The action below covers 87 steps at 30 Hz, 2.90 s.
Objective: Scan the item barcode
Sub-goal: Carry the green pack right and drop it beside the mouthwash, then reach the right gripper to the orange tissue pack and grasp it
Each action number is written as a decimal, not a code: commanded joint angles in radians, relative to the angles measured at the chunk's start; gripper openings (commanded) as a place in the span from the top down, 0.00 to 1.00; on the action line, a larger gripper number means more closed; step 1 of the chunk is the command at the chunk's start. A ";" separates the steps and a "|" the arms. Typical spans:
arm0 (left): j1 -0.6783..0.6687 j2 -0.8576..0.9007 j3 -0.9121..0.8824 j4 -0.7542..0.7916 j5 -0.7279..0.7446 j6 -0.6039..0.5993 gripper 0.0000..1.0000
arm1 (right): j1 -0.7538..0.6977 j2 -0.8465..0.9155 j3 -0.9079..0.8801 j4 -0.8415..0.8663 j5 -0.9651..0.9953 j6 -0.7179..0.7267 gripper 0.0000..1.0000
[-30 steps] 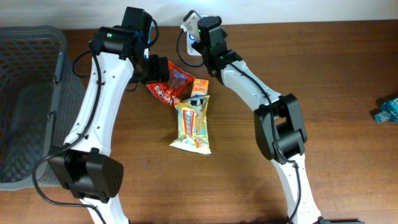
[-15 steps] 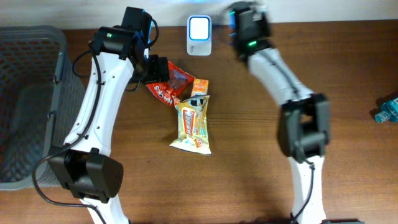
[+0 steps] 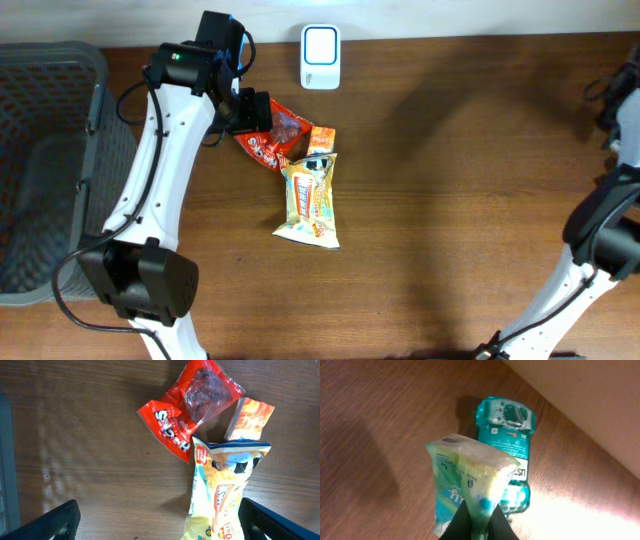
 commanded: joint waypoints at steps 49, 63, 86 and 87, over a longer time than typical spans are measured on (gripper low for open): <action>-0.001 -0.001 -0.003 0.001 0.000 -0.010 0.01 | 0.637 -0.406 -0.063 -0.444 -0.805 0.070 0.01; -0.001 -0.001 -0.003 0.001 0.000 -0.010 0.01 | 0.771 -0.219 -0.063 -0.164 -0.805 0.116 0.02; -0.001 -0.001 -0.003 0.001 0.000 -0.010 0.01 | 0.913 0.158 -0.067 0.042 -0.782 0.275 0.60; -0.001 -0.001 -0.003 0.001 0.000 -0.010 0.01 | 0.905 0.153 -0.063 0.045 -0.799 0.275 0.94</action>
